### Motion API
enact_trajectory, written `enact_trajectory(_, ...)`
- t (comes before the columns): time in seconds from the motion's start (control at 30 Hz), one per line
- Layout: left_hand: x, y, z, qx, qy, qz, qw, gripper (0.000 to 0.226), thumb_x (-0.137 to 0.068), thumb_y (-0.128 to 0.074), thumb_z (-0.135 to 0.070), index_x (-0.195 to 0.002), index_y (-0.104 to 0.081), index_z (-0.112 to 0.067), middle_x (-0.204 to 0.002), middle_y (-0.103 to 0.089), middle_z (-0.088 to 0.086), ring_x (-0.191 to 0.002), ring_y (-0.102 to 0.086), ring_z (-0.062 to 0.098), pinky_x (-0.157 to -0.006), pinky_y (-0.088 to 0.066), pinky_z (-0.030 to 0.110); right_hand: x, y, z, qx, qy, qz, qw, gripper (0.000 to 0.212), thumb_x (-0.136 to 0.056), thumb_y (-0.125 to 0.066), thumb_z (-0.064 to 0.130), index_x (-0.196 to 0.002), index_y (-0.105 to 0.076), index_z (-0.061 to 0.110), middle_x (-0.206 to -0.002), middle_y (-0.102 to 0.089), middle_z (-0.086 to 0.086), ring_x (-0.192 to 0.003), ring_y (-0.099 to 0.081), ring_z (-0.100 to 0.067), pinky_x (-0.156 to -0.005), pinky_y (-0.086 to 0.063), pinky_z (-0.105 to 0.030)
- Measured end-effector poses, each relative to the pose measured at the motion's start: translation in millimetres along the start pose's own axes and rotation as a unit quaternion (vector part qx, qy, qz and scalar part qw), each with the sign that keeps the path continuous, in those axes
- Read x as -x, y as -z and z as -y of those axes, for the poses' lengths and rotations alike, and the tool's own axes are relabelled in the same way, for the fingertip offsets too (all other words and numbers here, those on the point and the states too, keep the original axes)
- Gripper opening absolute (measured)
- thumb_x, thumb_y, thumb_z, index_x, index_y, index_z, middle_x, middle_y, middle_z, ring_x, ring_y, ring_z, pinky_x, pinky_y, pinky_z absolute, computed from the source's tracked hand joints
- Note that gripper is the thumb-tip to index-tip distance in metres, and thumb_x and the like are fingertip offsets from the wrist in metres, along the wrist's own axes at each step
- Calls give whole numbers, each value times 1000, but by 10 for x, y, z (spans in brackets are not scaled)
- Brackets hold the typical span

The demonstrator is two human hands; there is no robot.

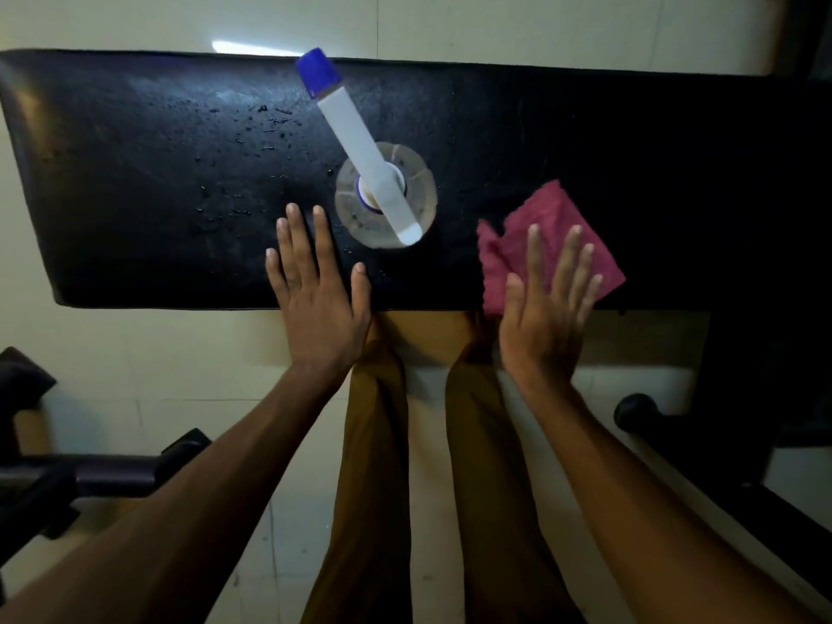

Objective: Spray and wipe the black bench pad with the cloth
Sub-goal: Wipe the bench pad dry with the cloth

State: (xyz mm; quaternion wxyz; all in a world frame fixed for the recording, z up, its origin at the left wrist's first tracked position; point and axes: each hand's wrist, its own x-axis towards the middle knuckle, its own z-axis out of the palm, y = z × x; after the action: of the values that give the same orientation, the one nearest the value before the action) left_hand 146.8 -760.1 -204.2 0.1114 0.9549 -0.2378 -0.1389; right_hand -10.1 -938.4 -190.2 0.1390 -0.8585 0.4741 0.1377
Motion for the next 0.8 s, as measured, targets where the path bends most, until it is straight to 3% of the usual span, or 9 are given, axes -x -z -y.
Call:
enact_trajectory(0.07,-4,-5,5,-1,1,0,1000,69,-105,-35,-40,-161,-13,-7,-169,-7,19,-157,-4,32,-126,-5,51,78,-61,293,-12,-40,4,999,60,-105,-19,48,-160,1,34,-168,7,-15,-155,7,-34,-125,2,-57)
enact_trajectory(0.17,5,-7,-3,3,2,-2,1000,69,-104,-35,-39,-161,-14,-6,-168,-7,20,-157,-4,33,-126,-6,52,108,-69,239,38,149,49,987,60,-105,-16,53,-158,6,38,-167,15,-10,-154,12,-31,-124,7,-51)
enact_trajectory(0.2,4,-5,-2,6,1,-2,1000,69,-104,-35,-39,-161,-14,-6,-168,-7,20,-157,-4,33,-126,-6,52,37,-12,124,43,175,50,982,58,-106,-15,54,-159,4,38,-168,12,-8,-154,12,-29,-125,6,-50)
enact_trajectory(0.27,12,-7,-1,9,0,-6,1000,69,-104,-35,-40,-161,-13,-6,-168,-7,20,-157,-4,33,-126,-5,51,-146,62,68,31,130,20,991,58,-107,-20,51,-160,-4,36,-169,6,-10,-155,9,-28,-126,2,-51)
enact_trajectory(0.37,9,-30,8,-1,-1,-14,1000,69,-104,-34,-40,-161,-14,-6,-168,-7,19,-157,-4,32,-126,-4,50,-427,73,529,-35,-38,-11,999,60,-106,-21,50,-161,-4,32,-169,6,-15,-155,8,-34,-125,4,-56)
enact_trajectory(0.4,16,-47,8,-1,0,-15,1000,69,-104,-34,-39,-161,-14,-6,-168,-7,19,-157,-4,32,-126,-4,50,-538,98,670,-41,-36,-12,998,61,-106,-19,52,-161,-2,32,-168,7,-17,-155,8,-36,-124,7,-56)
enact_trajectory(0.53,12,-65,-1,-6,4,-27,1000,69,-103,-36,-40,-161,-17,-7,-168,-9,18,-157,-6,32,-126,-6,51,-1152,314,589,33,211,27,977,60,-104,-10,56,-160,2,37,-169,9,-14,-155,8,-35,-123,8,-54)
enact_trajectory(0.67,6,-21,-16,7,10,-6,1000,70,-102,-36,-40,-162,-14,-9,-170,-6,15,-157,-3,29,-126,-2,48,-1244,315,708,-5,84,-3,996,58,-107,-16,50,-161,-1,34,-169,8,-13,-156,8,-34,-124,7,-55)
enact_trajectory(0.8,11,-15,20,10,2,-4,1000,71,-102,-35,-42,-162,-13,-11,-170,-6,14,-157,-3,29,-126,-3,48,-1052,360,425,46,221,40,973,61,-103,-8,54,-161,2,35,-169,12,-10,-155,10,-33,-125,4,-56)
